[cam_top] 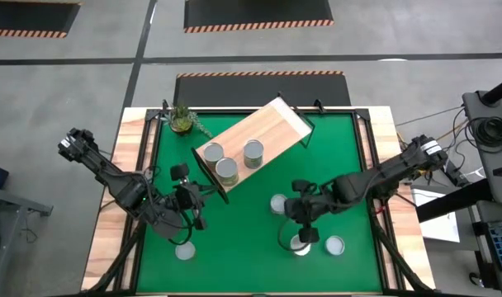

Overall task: Pick and place cans onto a shelf
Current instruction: Put the white and orange can on the shelf

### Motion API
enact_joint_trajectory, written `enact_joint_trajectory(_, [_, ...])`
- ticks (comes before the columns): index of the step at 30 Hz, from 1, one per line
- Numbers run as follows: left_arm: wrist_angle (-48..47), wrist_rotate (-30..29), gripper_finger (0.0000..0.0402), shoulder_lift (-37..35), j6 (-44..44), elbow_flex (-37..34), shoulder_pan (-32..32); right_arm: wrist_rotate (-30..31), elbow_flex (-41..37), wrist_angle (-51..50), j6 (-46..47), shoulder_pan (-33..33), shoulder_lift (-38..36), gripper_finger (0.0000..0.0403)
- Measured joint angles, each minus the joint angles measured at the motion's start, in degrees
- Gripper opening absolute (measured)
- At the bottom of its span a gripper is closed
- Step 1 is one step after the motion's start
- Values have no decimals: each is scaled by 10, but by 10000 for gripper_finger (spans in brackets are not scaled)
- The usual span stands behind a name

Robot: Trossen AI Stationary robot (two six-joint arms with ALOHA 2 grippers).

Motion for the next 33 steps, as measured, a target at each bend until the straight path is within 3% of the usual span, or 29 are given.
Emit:
enact_joint_trajectory(8, [0, 0, 0, 0, -2, 4, 0, 89, -126, 101, 30, 2, 0, 13])
enact_joint_trajectory(15, [0, -1, 0, 0, 9, 5, 0, 91, -150, 138, 28, -26, -1, 39])
enact_joint_trajectory(19, [0, -5, 0, 0, 14, 5, 0, 91, -151, 138, 28, -43, -1, 104])
enact_joint_trajectory(29, [0, -7, 0, 0, 21, 5, 0, 91, -150, 166, 26, -52, 47, 317])
enact_joint_trajectory(33, [0, -7, 0, 0, 24, 5, 0, 91, -150, 162, 21, -53, 73, 367])
